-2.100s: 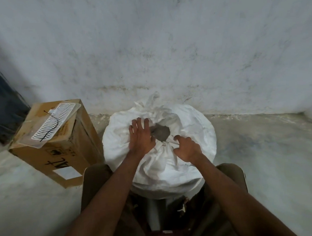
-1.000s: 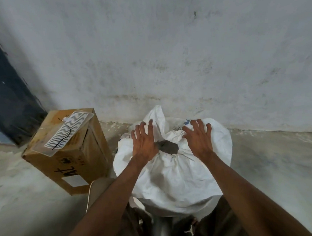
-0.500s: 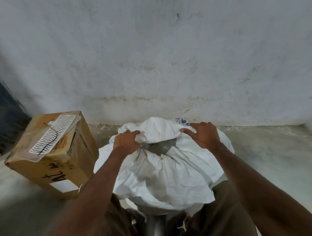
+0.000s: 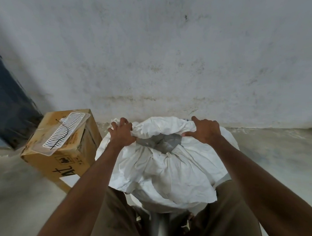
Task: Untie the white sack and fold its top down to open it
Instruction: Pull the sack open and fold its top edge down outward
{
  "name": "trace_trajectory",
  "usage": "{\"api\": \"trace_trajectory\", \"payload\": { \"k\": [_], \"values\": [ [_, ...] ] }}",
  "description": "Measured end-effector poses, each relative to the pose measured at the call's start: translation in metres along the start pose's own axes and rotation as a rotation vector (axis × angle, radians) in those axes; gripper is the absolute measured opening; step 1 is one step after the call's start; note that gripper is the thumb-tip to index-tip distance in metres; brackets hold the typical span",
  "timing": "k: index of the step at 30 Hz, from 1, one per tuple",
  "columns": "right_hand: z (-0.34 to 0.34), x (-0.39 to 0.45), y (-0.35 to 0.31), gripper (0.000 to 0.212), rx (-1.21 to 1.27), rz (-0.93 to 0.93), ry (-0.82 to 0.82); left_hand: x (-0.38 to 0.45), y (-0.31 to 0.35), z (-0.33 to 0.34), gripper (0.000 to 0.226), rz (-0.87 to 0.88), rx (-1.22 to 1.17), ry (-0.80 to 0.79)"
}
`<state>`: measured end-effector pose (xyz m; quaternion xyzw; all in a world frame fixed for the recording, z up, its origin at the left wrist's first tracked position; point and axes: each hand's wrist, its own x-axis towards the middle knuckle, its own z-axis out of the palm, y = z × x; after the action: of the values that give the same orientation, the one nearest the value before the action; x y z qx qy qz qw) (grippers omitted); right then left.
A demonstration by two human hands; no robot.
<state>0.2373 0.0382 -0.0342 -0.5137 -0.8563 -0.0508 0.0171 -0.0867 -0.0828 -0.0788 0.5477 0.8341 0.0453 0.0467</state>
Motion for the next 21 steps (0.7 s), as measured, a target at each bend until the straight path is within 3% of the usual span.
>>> {"api": "trace_trajectory", "payload": {
  "k": [6, 10, 15, 19, 21],
  "values": [
    [-0.010, -0.006, 0.056, 0.080, -0.084, 0.110, 0.034, -0.005, -0.043, -0.015, 0.052, 0.016, 0.254, 0.153],
    [0.002, -0.006, 0.049, 0.074, -0.009, 0.170, -0.054, -0.012, -0.036, -0.024, 0.059, -0.063, 0.204, 0.128],
    [0.005, -0.003, 0.030, 0.070, -0.099, 0.160, 0.050, -0.009, -0.041, -0.014, 0.050, -0.070, 0.087, 0.039],
    [0.004, -0.007, -0.006, 0.105, -0.033, -0.062, 0.140, -0.002, -0.034, -0.009, 0.052, -0.067, -0.026, -0.005],
    [0.006, -0.010, -0.035, 0.107, 0.019, -0.255, 0.161, -0.005, -0.021, -0.011, 0.046, -0.042, -0.038, -0.004]
  ]
}}
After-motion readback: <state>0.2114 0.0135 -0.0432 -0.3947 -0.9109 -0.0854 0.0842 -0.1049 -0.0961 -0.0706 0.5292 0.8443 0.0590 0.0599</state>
